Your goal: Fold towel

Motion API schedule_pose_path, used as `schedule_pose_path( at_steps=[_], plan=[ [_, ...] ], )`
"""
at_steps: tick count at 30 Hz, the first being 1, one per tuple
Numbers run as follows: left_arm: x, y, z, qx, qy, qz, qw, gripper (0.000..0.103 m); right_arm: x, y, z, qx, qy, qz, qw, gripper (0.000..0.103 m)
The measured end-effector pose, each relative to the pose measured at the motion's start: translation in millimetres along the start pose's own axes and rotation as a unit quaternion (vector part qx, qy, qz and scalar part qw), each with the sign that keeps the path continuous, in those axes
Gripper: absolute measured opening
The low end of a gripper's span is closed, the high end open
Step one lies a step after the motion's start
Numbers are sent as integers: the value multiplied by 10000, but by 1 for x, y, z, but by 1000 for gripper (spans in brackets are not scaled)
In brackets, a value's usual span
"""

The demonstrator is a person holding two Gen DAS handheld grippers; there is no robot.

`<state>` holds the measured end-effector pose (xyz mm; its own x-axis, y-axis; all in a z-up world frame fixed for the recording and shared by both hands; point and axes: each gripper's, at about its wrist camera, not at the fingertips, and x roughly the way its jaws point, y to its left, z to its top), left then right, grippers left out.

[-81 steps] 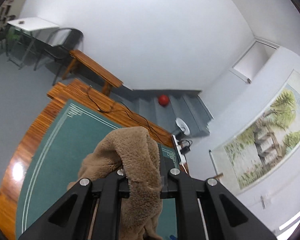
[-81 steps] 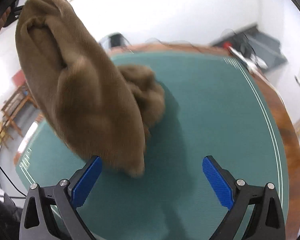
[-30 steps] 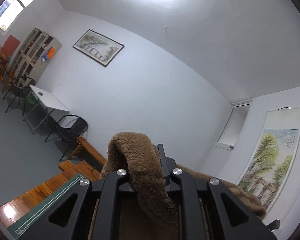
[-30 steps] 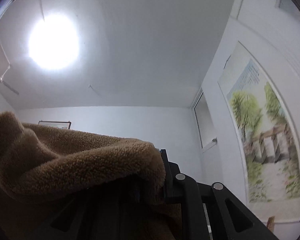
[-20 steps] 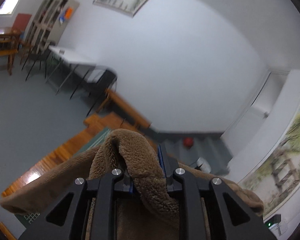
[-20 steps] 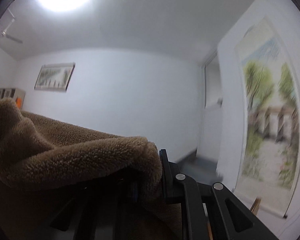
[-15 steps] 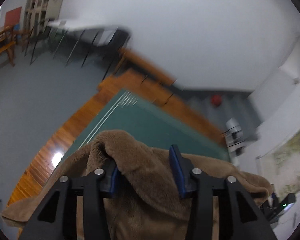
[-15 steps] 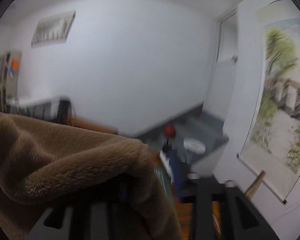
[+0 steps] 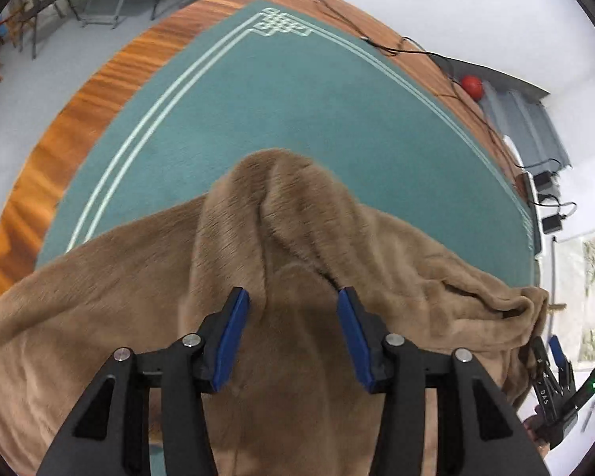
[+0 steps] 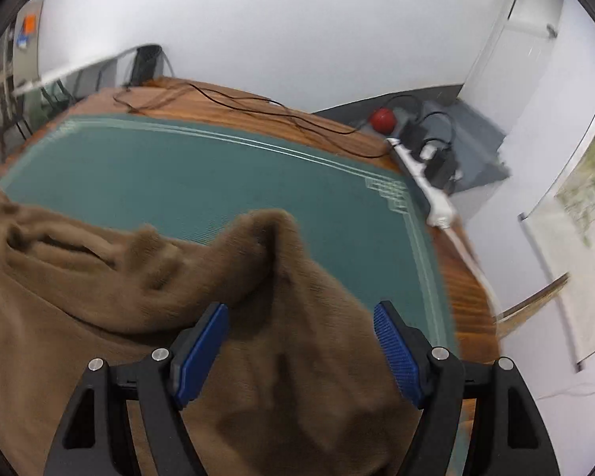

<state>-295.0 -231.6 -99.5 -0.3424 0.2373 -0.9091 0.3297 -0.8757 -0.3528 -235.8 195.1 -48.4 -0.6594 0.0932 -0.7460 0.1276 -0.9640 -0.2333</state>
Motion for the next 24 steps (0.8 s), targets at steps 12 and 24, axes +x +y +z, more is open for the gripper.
schedule_pose_path(
  at_steps=[12,24],
  plan=[
    [53,-76,5,964,939,-451,9899,75,65,68,33,-1342,962,75,9862,79],
    [56,-117,55,1069,-479,386,9924,78,76,33,122,-465,-450,-1199,9907,79]
  ],
)
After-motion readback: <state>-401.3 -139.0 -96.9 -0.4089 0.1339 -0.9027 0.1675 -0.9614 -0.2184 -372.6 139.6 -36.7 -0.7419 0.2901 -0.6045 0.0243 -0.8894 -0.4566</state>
